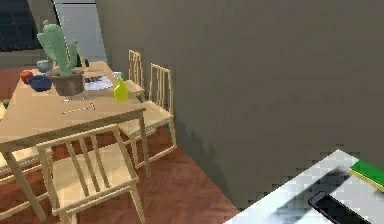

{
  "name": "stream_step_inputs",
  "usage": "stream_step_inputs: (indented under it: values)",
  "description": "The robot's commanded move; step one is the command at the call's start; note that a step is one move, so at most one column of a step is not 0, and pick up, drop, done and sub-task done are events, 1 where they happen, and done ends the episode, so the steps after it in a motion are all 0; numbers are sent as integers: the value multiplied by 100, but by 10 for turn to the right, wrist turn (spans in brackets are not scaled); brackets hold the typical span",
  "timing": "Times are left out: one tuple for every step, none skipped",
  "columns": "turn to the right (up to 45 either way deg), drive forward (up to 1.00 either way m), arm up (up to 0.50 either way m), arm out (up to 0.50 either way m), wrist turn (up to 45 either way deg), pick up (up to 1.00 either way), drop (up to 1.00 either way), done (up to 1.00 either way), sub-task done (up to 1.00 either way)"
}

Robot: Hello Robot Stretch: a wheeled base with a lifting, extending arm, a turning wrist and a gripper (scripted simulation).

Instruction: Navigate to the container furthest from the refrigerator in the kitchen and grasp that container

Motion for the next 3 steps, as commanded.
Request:
stream_step_inputs:
  values:
    - [0, 0, 0, 6, 0, 0, 0, 0, 0]
    - [0, 0, 0, 0, 450, 0, 0, 0, 0]
    - [0, 0, 0, 0, 450, 0, 0, 0, 0]
